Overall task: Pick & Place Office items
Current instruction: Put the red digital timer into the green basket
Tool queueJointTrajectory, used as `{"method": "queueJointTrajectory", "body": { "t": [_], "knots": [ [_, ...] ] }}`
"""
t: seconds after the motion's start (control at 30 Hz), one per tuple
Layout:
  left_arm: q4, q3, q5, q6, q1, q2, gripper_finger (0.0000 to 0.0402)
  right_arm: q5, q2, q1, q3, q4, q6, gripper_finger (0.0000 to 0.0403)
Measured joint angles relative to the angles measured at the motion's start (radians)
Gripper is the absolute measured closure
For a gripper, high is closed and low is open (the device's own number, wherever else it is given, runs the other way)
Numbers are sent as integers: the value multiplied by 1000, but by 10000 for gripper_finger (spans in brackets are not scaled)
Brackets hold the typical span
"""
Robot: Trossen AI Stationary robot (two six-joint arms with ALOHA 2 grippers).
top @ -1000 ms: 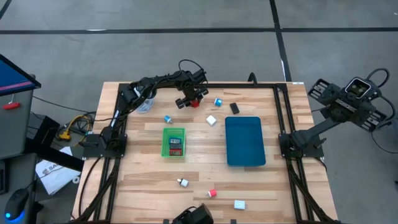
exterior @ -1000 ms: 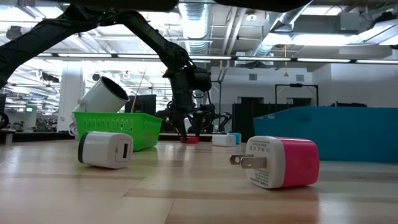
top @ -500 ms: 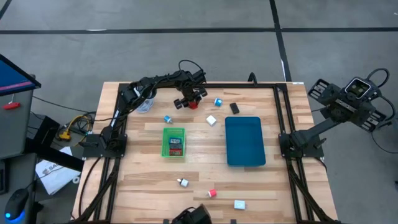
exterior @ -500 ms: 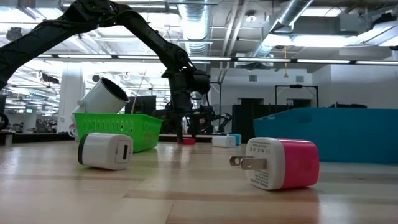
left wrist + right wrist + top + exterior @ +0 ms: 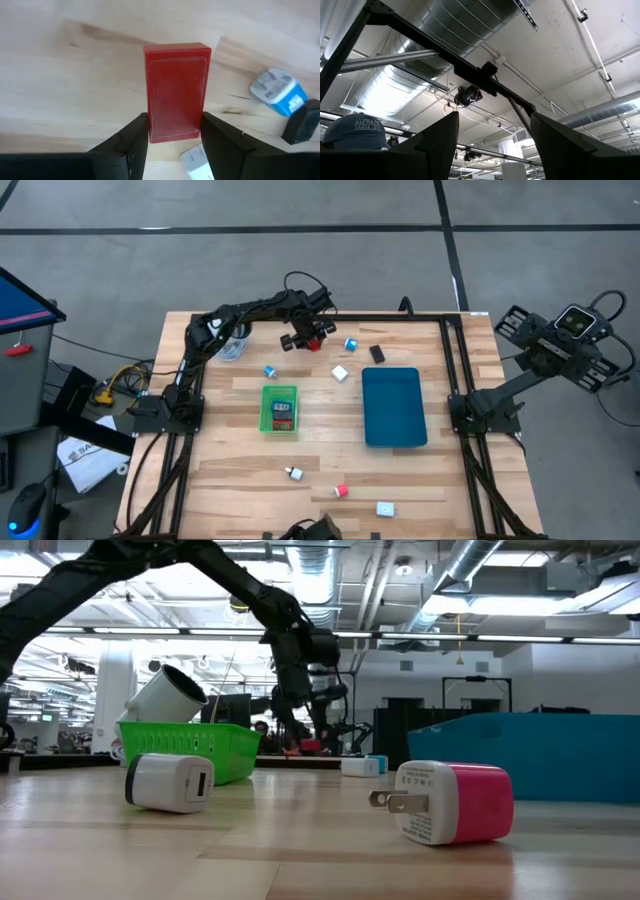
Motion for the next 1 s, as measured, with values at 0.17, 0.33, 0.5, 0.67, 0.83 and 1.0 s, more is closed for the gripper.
{"method": "queueJointTrajectory", "body": {
  "t": [0.17,0.33,0.5,0.67,0.83,1.0],
  "knots": [
    [-108,0,-35,72,-12,-75,243,3,4,0,0,-2,-13,163],
    [-256,0,-75,162,-57,-156,243,7,14,0,0,3,-29,163],
    [-370,0,-111,249,-131,-238,243,14,29,0,0,5,-30,163],
    [-467,0,-131,321,-217,-304,243,23,41,0,0,21,-29,163],
    [-554,-27,-156,418,-296,-359,243,43,54,0,0,42,-29,163],
    [-543,-225,-138,488,-371,-479,243,54,72,0,0,56,-30,163]
  ]
}}
